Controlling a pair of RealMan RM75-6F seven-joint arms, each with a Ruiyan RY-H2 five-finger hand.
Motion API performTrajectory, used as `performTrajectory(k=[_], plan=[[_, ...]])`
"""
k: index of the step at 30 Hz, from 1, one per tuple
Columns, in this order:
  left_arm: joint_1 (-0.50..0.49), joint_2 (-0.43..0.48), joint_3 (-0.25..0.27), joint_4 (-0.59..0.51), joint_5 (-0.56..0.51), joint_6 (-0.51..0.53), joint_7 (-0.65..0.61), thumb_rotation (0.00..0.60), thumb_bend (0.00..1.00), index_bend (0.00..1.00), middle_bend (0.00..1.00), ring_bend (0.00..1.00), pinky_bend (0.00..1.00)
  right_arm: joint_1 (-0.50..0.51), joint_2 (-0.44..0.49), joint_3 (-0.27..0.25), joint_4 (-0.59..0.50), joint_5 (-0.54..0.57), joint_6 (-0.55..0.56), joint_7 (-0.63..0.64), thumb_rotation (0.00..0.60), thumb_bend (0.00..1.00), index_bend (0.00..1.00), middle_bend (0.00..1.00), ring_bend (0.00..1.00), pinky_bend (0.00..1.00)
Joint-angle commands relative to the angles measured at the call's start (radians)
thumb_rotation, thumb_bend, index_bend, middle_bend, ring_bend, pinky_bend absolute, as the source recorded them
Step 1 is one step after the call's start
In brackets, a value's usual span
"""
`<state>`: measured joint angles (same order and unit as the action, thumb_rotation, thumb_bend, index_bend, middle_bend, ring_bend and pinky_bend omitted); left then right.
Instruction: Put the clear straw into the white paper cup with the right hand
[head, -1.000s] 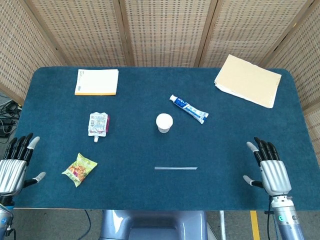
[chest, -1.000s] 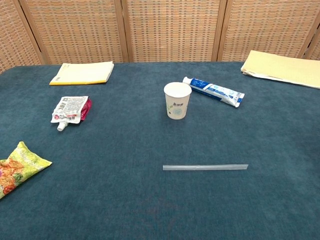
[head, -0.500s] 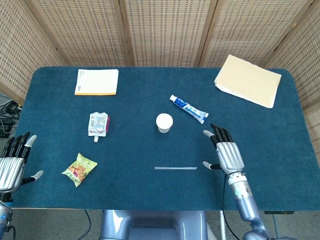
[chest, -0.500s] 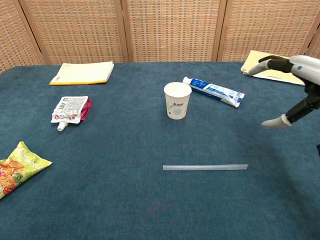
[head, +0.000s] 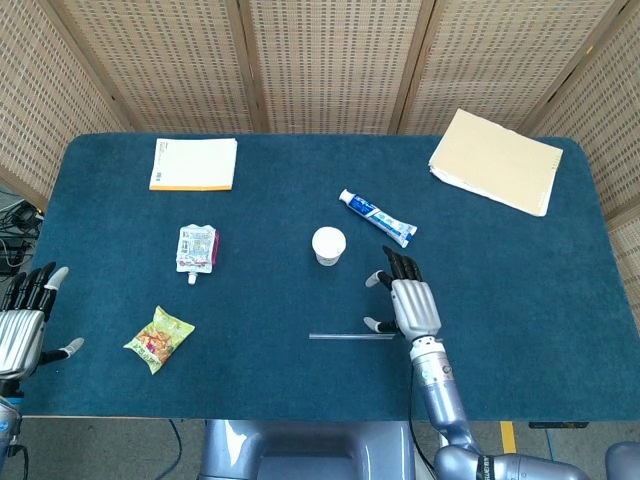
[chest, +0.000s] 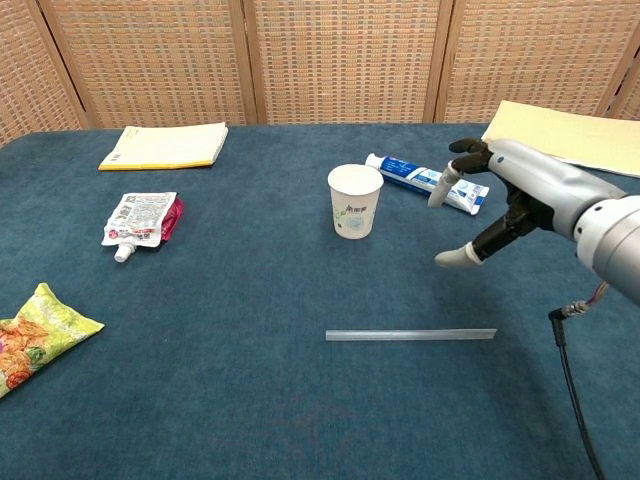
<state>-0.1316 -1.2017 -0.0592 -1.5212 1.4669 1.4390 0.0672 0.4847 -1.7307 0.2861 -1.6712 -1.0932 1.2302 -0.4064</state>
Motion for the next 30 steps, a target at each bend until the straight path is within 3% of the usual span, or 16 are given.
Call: performTrajectory(k=[1, 30], plan=[[0.000, 0.002, 0.000, 0.000, 0.001, 0.001, -0.006, 0.600, 0.07, 0.00, 0.00, 0.00, 0.00, 0.013, -0.040, -0.018, 0.043, 0.003, -0.001, 0.012, 0.600, 0.35, 0.45, 0.09, 0.00, 0.00], [0.002, 0.011, 0.001, -0.003, 0.000, 0.011, -0.022, 0.600, 0.07, 0.00, 0.00, 0.00, 0.00, -0.003, -0.148, -0.085, 0.108, 0.012, 0.011, 0.028, 0.600, 0.40, 0.51, 0.13, 0.00, 0.00]])
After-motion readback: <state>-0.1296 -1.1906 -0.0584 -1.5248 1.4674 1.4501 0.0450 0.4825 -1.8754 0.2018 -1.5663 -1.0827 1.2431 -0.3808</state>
